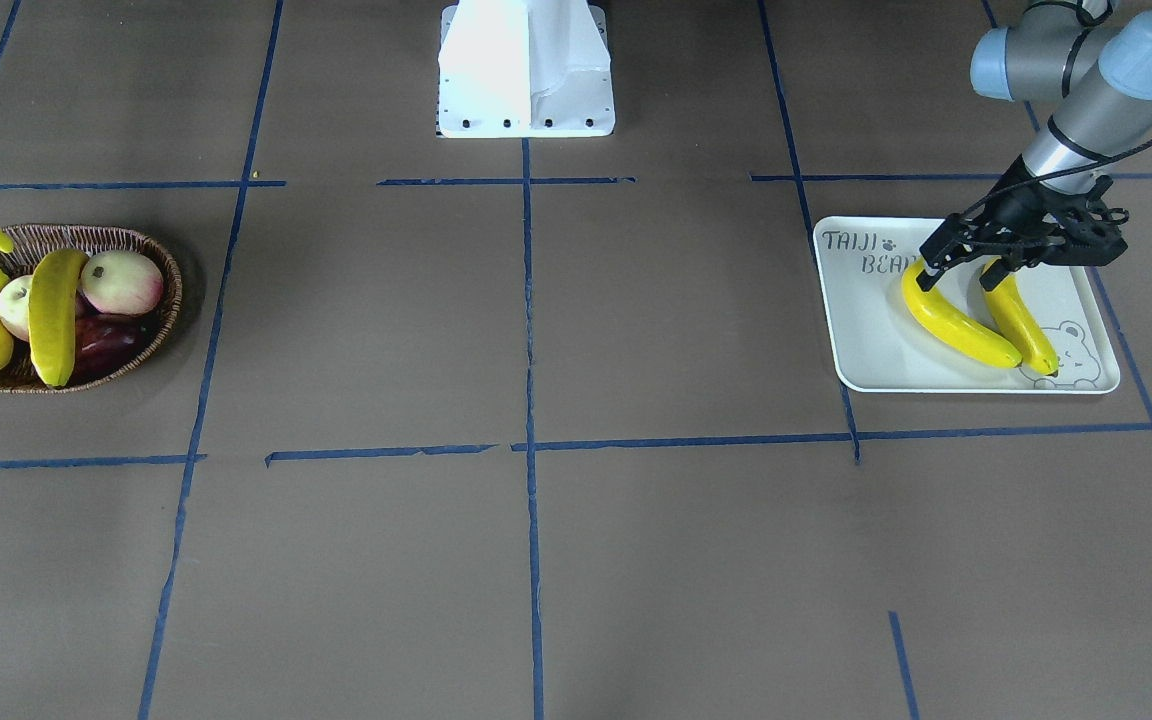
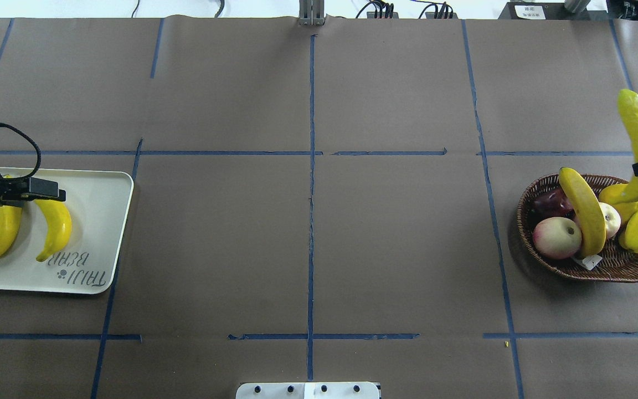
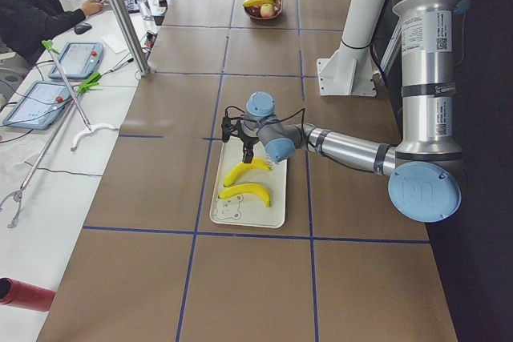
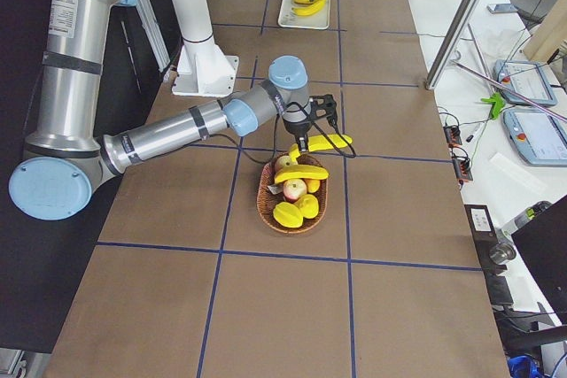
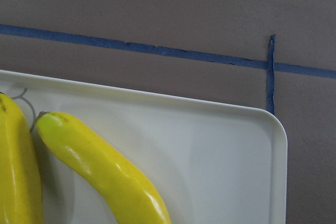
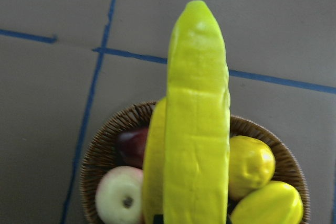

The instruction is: Transfer all bananas from basket to plate

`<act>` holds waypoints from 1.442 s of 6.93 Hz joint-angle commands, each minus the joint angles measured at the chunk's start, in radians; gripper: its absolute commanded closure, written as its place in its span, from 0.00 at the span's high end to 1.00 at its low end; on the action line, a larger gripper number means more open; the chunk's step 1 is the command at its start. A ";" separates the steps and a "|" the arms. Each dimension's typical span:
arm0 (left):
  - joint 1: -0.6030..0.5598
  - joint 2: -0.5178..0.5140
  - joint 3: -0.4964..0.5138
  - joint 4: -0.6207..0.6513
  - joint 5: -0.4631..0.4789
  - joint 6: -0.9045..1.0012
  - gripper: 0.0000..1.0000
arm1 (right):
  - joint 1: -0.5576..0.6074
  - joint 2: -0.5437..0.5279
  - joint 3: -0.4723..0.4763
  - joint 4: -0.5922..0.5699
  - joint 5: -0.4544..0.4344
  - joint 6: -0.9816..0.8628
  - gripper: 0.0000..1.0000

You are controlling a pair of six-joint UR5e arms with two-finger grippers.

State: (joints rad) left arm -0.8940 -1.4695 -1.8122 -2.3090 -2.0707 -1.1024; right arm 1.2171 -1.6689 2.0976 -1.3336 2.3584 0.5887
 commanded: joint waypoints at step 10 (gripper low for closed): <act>0.225 -0.590 0.060 -0.250 -0.008 -0.643 0.99 | -0.737 0.551 -0.255 0.556 -0.571 0.875 0.01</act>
State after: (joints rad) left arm -0.7032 -2.0076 -1.7674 -2.5601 -2.0835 -1.7419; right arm 0.4947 -1.1425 1.8608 -0.7466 1.7897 1.4910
